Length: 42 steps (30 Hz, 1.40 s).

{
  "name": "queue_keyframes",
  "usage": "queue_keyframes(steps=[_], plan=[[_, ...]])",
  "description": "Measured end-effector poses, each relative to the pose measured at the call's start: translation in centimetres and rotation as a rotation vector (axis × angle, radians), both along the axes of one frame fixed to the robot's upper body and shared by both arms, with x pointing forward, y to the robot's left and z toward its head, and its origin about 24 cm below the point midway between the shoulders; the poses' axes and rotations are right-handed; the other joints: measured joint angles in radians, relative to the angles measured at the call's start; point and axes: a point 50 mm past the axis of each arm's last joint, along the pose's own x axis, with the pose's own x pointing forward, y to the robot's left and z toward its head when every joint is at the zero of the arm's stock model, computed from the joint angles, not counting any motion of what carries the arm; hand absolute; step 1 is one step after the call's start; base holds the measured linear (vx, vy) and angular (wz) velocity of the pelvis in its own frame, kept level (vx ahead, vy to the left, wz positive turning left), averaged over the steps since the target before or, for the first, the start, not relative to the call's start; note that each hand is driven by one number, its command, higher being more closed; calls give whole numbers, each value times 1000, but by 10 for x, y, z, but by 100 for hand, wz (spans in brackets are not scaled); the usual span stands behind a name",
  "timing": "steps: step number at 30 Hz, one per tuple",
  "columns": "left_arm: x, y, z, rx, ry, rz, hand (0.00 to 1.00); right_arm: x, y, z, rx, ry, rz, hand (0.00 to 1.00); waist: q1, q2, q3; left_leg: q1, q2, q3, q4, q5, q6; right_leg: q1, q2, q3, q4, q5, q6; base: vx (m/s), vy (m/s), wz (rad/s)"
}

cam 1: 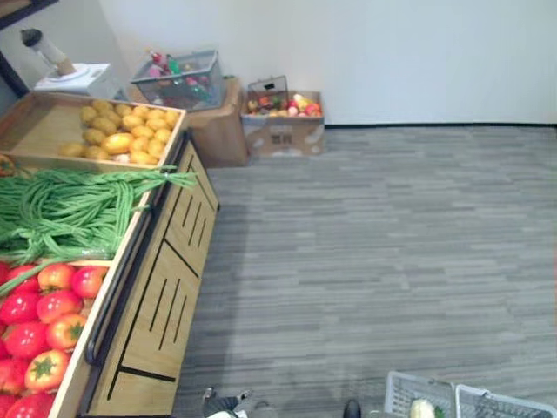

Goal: Pick vegetable in the basket

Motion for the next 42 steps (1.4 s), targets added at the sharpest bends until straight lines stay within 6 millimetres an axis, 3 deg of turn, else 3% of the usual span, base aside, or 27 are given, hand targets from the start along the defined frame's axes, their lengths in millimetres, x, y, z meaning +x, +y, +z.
queue_keyframes(steps=[4, 8, 25, 29, 31, 33, 42], plan=[[2, 8, 2, 54, 9, -83, 0, 0, 3, 0, 2, -2, 17, 100, 2, -32, -19, 45, -77, 52, -77, 22, 40, 0, -71, 27, -19, 30, 34, 162, 197, -14], [0, 16, 3, 82, 32, -138, 0, 1, 3, 0, 0, -4, 21, 100, 3, -25, -29, 53, -116, 70, -96, 6, 68, -3, -99, 32, -36, 34, 42, 151, 103, -7], [-3, 16, 0, 49, 55, -204, 0, 0, 7, -2, 12, 12, 62, 100, 20, -40, -70, 82, -122, 80, -116, -3, 77, 1, -104, 30, -32, 34, 42, 30, 2, -4], [-8, 17, -2, 4, 55, -149, 0, -5, 10, -3, 25, 23, 42, 100, 17, -45, -80, 92, -129, 58, -153, 30, 78, 6, -106, 10, -33, 34, 42, -93, -34, 12], [-10, 17, -3, -19, 56, -118, 0, -6, 10, -3, 34, 18, 12, 100, 16, -47, -84, 98, -130, 56, -180, 54, 77, 3, -106, 1, -33, 34, 42, -178, -70, 9], [-20, 16, -6, -46, 74, -84, 0, -22, 9, -4, 62, 25, -138, 100, 9, -41, -107, 129, -128, 55, -232, 91, 74, 5, -100, -1, -32, 35, 43, -231, -78, -2], [-30, 15, -10, -81, 100, -55, 0, -41, 11, -6, 98, 34, -327, 100, -5, -45, -126, 158, -132, 60, -251, 98, 72, 30, -100, 3, -55, 46, 57, -8, -1, -2]])
